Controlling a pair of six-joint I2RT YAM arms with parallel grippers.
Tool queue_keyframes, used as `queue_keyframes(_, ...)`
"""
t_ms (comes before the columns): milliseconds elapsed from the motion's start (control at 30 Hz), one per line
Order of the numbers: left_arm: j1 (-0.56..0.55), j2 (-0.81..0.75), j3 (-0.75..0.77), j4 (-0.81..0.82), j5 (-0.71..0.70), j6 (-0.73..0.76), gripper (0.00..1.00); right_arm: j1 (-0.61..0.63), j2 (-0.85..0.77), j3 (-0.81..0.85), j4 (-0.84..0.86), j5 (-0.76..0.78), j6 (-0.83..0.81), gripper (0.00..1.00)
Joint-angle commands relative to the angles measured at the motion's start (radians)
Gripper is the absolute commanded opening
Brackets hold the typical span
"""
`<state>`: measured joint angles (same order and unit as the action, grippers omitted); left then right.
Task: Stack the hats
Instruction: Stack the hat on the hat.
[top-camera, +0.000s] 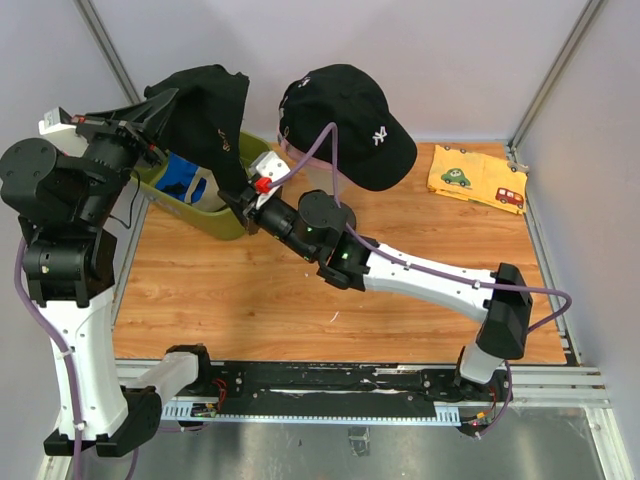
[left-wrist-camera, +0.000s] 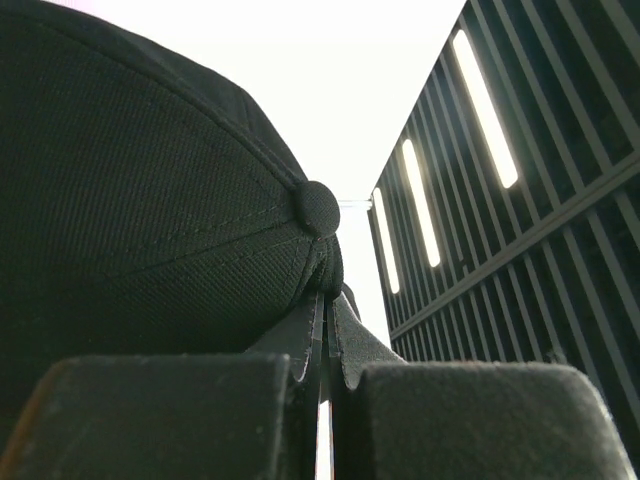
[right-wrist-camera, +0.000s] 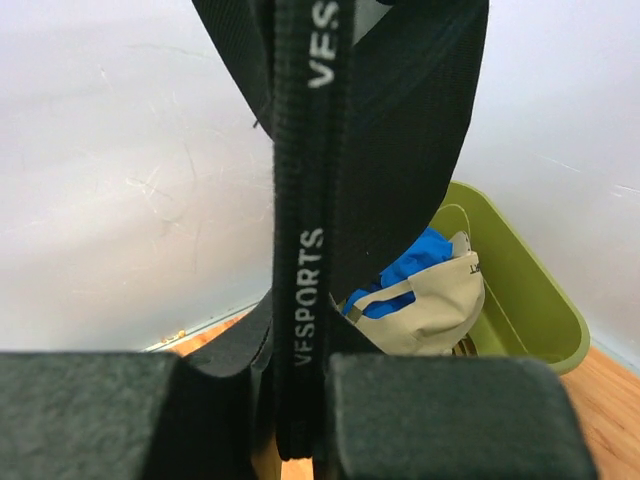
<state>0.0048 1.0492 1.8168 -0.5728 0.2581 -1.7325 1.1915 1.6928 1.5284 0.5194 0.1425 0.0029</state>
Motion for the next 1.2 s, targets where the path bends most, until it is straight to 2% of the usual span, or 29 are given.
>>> queue_keyframes(0,0.007,-0.002,-0.031,0.13,-0.058,0.011,0.01,-0.003,-0.099,0.01,-0.019,-0.058,0.084,0.06)
queue_keyframes(100,0.007,0.021,-0.035,0.192,-0.072,0.041,0.02,-0.043,-0.151,0.013,-0.065,-0.107,0.186,0.05)
queue_keyframes(300,0.007,0.043,-0.117,0.382,-0.077,0.062,0.2,-0.233,-0.206,0.065,-0.158,-0.341,0.548,0.03)
queue_keyframes(467,0.007,0.031,-0.241,0.591,-0.123,0.044,0.29,-0.388,-0.18,0.155,-0.159,-0.564,0.846,0.02)
queue_keyframes(667,0.007,0.064,-0.256,0.665,-0.138,0.128,0.33,-0.508,-0.104,0.229,0.007,-0.748,1.227,0.02)
queue_keyframes(900,0.007,0.079,-0.292,0.752,-0.134,0.252,0.37,-0.553,-0.042,0.236,0.243,-0.805,1.586,0.02)
queue_keyframes(1033,0.007,0.092,-0.33,0.81,-0.105,0.316,0.42,-0.585,-0.056,0.168,0.357,-0.809,1.729,0.02)
queue_keyframes(1167,0.006,0.088,-0.404,0.883,-0.095,0.321,0.46,-0.614,-0.104,0.1,0.404,-0.822,1.793,0.02)
